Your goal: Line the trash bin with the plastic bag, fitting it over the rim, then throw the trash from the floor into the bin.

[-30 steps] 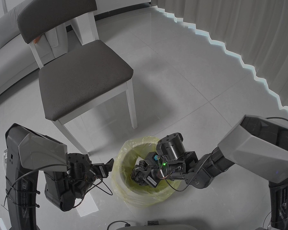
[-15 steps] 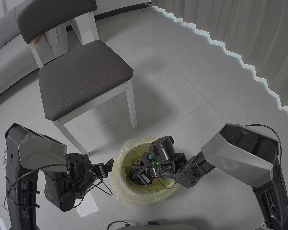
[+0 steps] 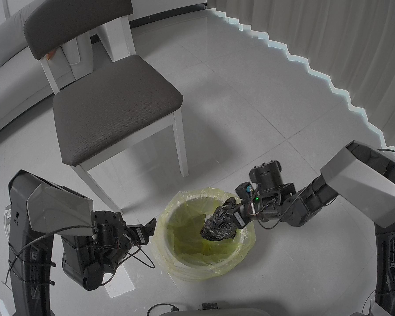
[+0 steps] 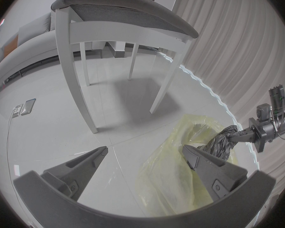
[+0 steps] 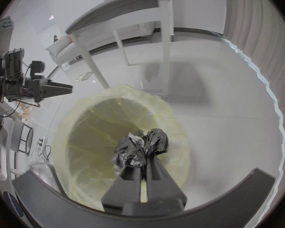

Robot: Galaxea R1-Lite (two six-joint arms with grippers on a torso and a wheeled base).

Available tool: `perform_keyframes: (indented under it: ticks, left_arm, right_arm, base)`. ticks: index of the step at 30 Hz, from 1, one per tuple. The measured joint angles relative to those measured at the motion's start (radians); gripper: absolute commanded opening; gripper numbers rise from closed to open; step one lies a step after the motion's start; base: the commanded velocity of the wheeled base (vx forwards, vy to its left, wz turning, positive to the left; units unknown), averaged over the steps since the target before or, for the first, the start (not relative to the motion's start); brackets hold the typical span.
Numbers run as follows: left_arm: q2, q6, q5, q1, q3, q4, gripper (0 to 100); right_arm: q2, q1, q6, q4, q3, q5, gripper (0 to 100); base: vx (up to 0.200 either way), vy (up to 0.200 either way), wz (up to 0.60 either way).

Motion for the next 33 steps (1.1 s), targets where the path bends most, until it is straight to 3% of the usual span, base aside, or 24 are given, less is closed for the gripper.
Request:
perform_keyframes:
  ticks: [7, 18, 29, 30, 33]
  left_arm:
    - [0.003, 0.0, 0.001, 0.0, 0.005, 0.0, 100]
    - [0.005, 0.0, 0.008, 0.004, 0.011, 0.0, 100]
    - [0.008, 0.0, 0.008, 0.009, 0.008, 0.0, 100]
    - [0.009, 0.0, 0.008, 0.009, 0.006, 0.0, 100]
    - [0.011, 0.0, 0.008, 0.009, 0.001, 0.0, 100]
  right_arm:
    - [-0.004, -0.045, -0.003, -0.002, 0.0, 0.007, 0]
    - [0.059, 0.119, 0.013, -0.002, -0.064, 0.006, 0]
    - [0.19, 0.129, 0.008, 0.03, -0.16, -0.001, 0]
    - [0.194, 0.127, 0.008, 0.035, -0.162, -0.001, 100]
    - [0.2, 0.123, 0.018, 0.034, -0.167, 0.001, 100]
  base:
    - [0.0, 0.0, 0.0]
    - [0.0, 0.0, 0.0]
    - [0.0, 0.0, 0.0]
    - [0.0, 0.0, 0.0]
    - [0.0, 0.0, 0.0]
